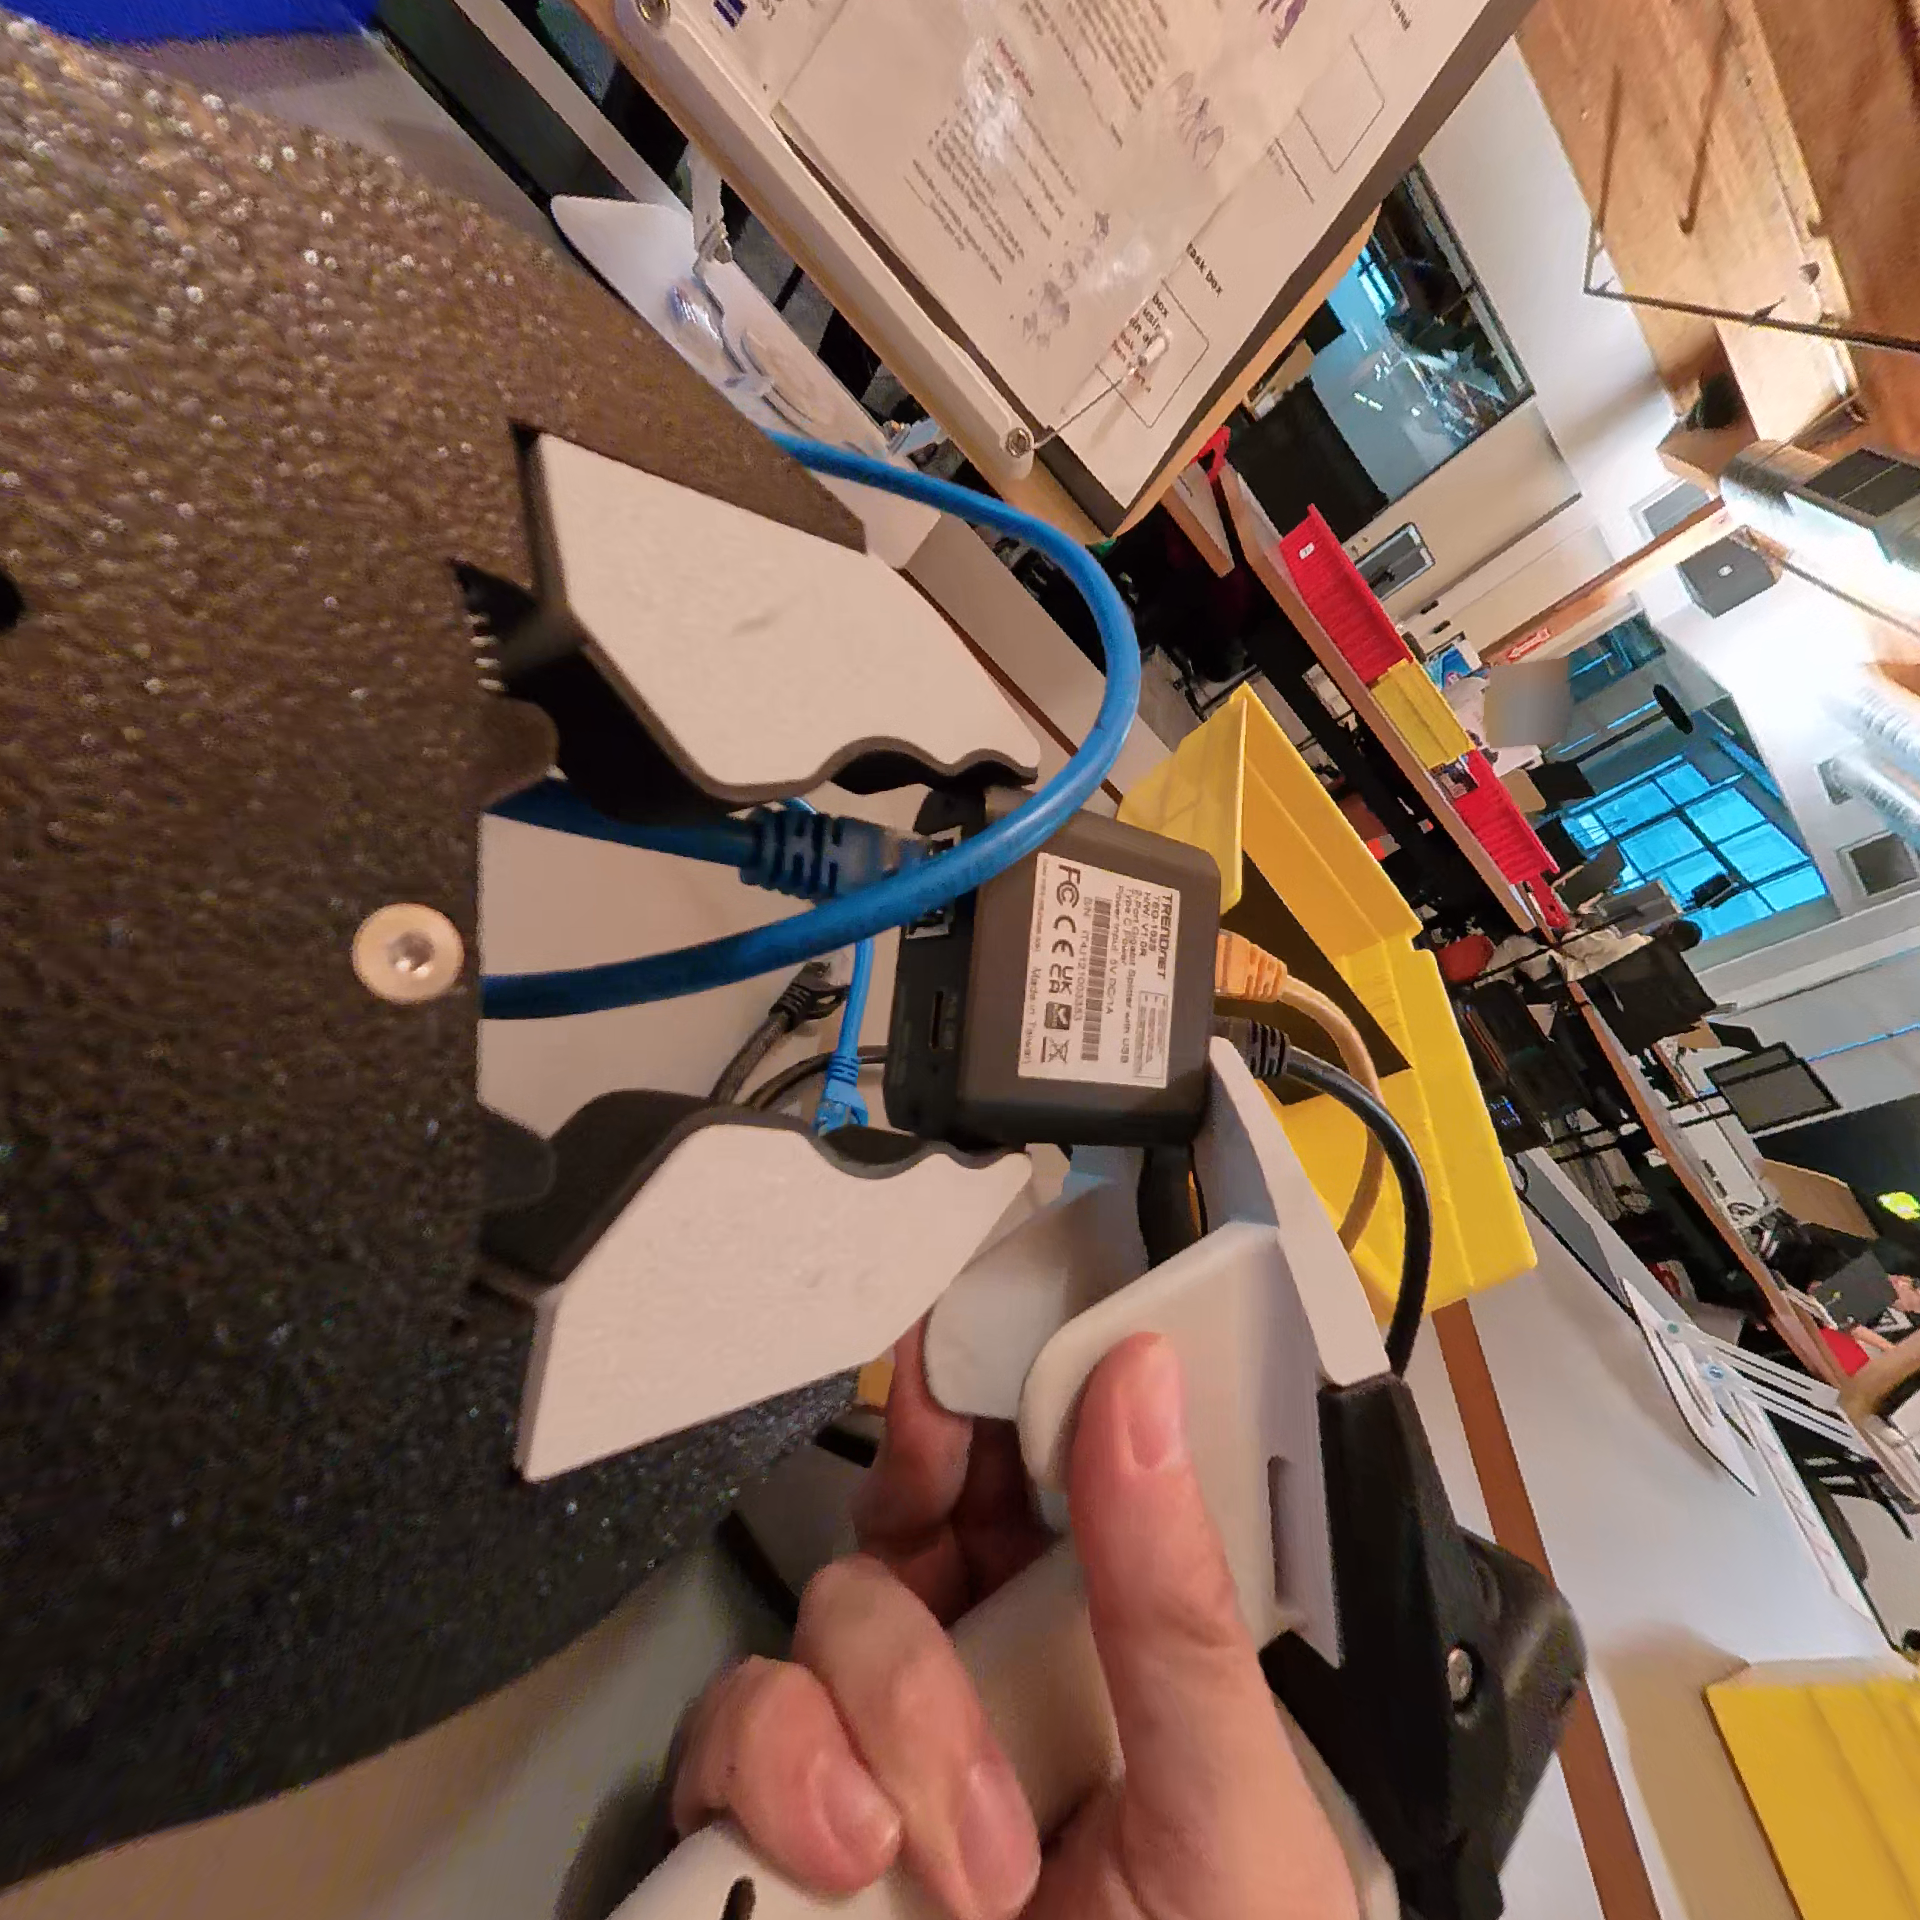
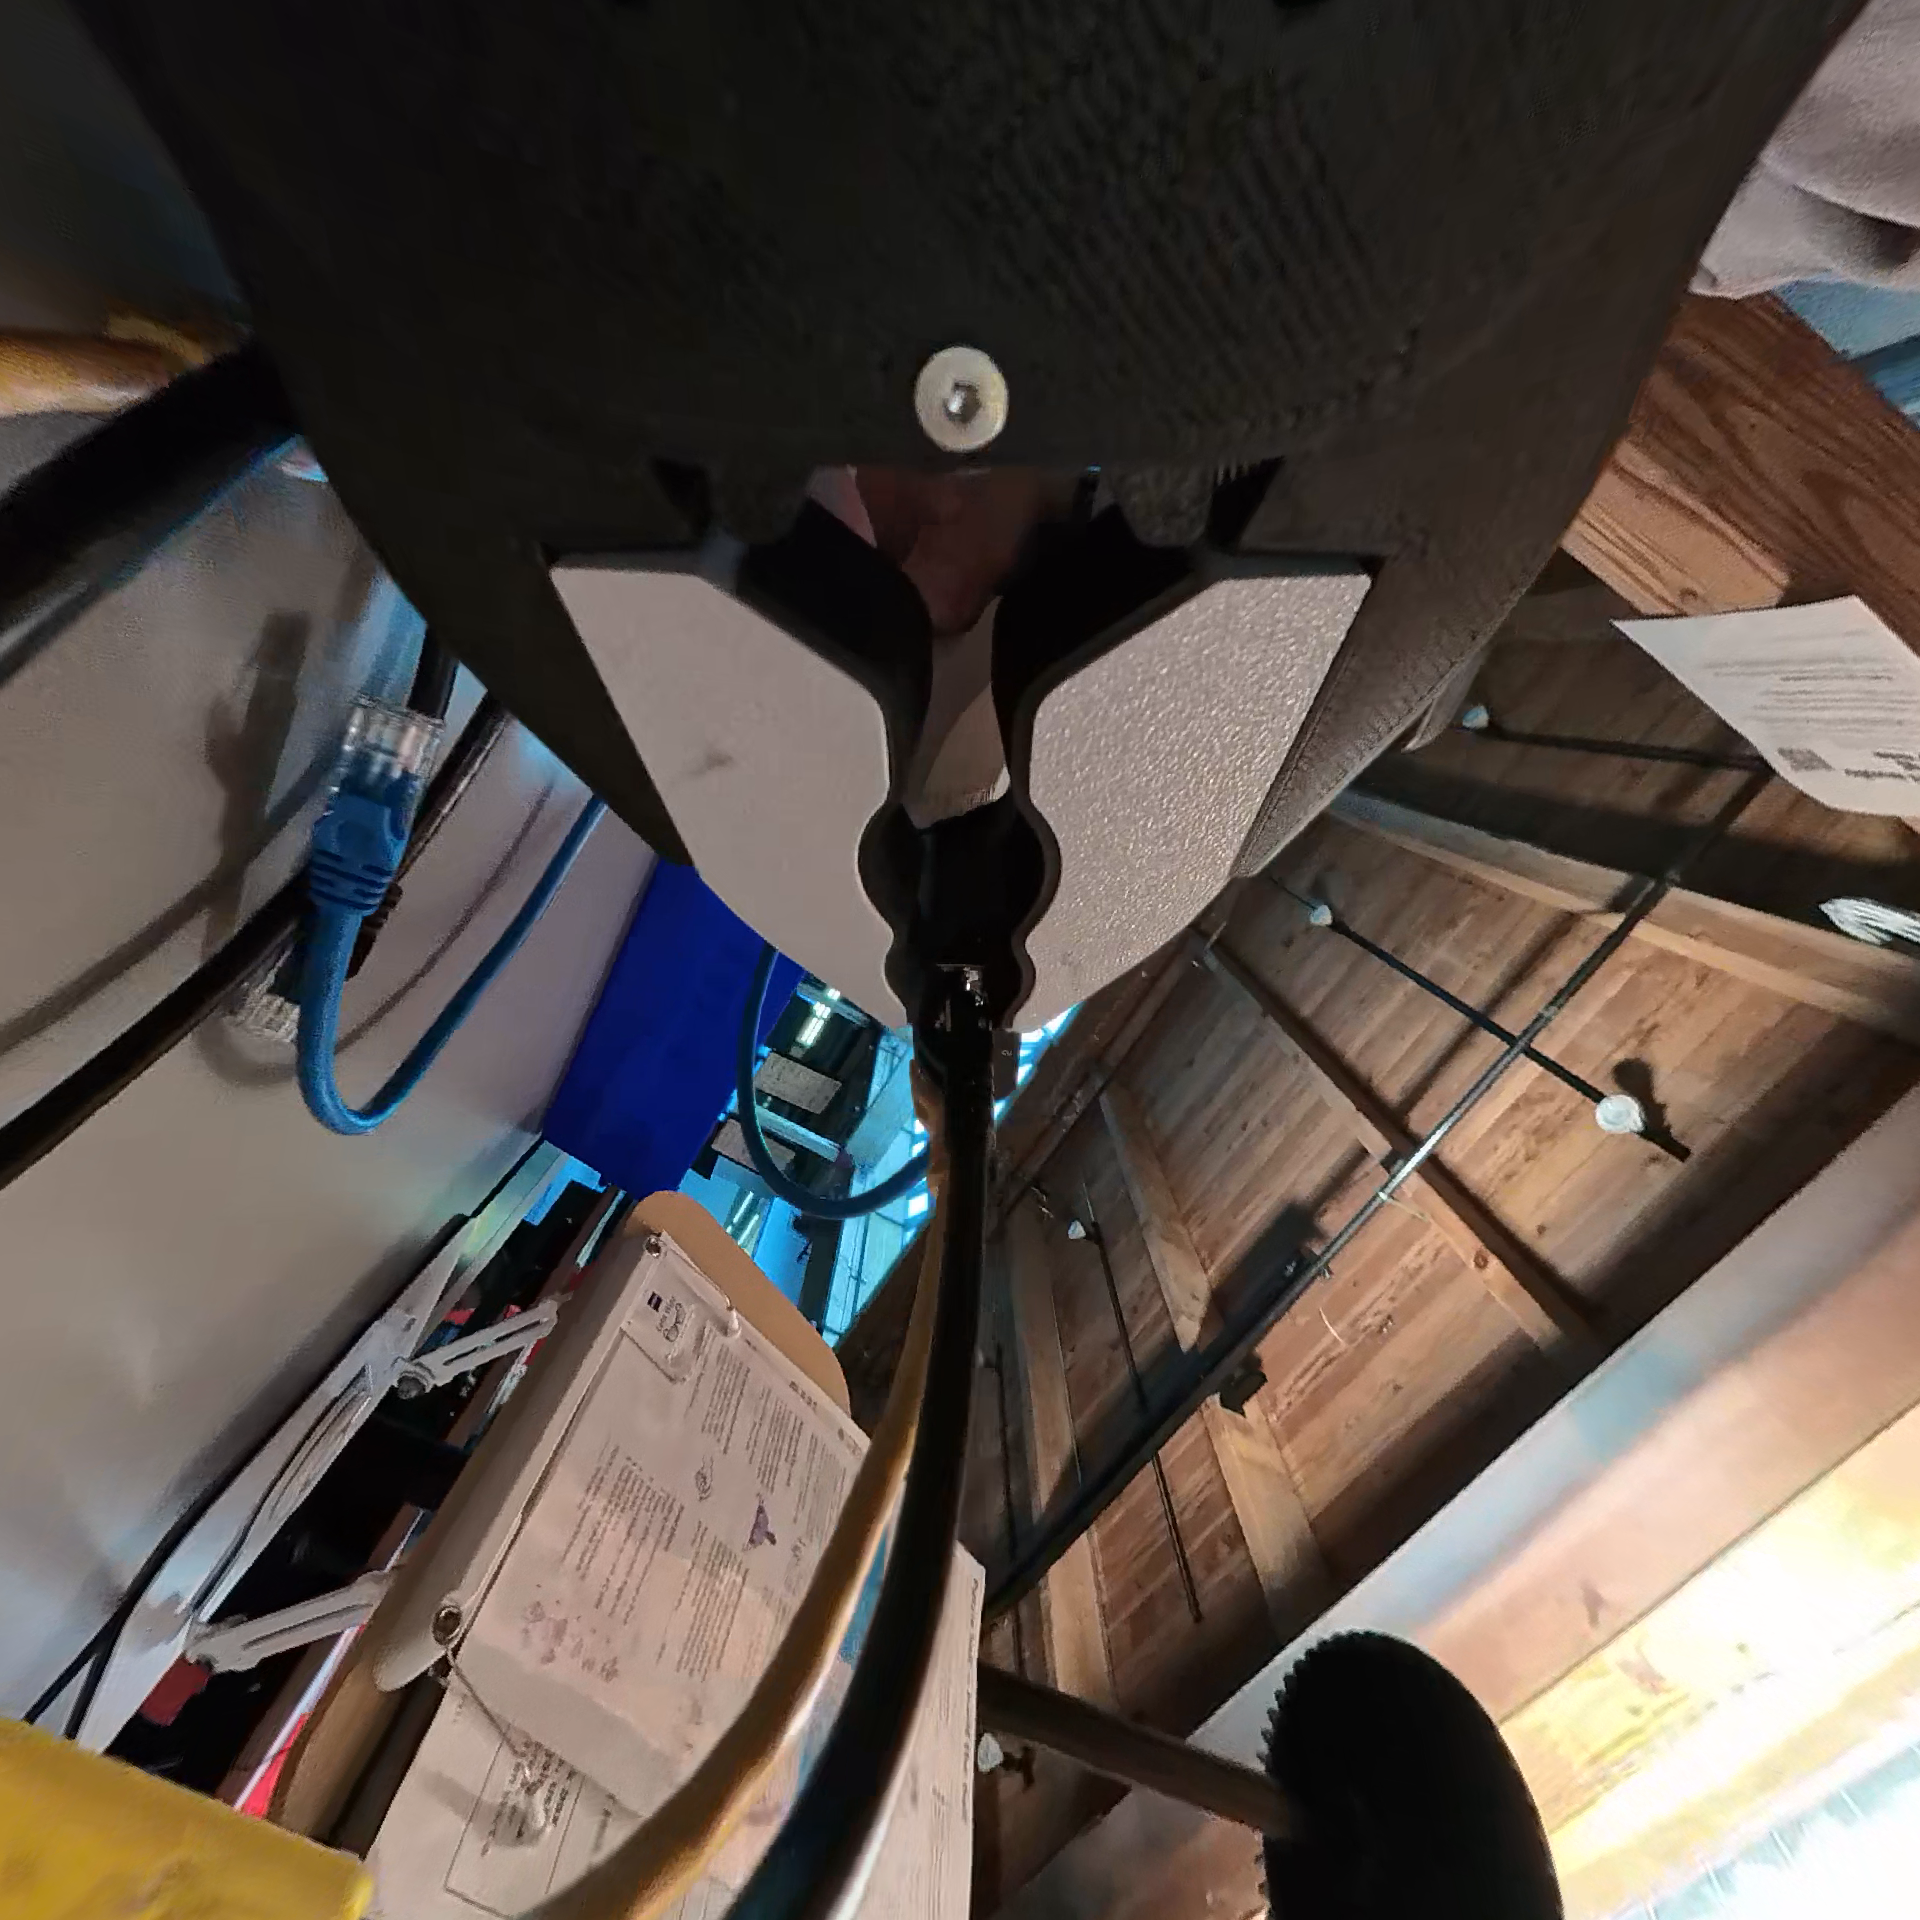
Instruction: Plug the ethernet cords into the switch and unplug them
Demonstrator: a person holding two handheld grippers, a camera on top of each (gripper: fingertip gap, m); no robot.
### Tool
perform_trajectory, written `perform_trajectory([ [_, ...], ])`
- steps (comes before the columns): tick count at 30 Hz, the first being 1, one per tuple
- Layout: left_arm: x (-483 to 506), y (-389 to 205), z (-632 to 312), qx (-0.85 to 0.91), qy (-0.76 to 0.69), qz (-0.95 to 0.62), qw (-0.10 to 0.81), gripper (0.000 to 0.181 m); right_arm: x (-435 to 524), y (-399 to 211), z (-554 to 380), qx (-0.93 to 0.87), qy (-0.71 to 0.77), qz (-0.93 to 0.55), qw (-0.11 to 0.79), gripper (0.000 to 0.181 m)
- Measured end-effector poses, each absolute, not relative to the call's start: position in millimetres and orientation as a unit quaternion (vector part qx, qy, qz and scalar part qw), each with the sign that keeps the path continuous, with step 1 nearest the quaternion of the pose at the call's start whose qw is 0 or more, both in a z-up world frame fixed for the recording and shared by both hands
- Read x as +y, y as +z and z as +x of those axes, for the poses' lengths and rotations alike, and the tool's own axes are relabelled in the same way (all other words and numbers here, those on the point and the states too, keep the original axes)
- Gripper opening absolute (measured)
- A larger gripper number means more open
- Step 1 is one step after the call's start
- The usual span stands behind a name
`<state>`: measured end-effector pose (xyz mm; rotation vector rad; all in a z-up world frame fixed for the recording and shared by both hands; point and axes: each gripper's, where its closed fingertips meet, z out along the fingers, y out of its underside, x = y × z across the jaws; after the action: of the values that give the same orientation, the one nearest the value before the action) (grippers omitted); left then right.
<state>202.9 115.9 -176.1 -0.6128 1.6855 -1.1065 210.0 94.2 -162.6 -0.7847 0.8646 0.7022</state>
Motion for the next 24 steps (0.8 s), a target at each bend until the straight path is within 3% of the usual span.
perform_trajectory([
  [15,112.2,-172.7,202.2,0.672,-0.416,-0.240,0.563,0.062,91.2,-163.5,212.1,0.377,0.332,-0.362,0.785,0.011],
  [24,115.1,-165.1,199.3,0.659,-0.445,-0.242,0.556,0.062,93.6,-152.7,210.4,0.363,0.353,-0.338,0.794,0.011],
])
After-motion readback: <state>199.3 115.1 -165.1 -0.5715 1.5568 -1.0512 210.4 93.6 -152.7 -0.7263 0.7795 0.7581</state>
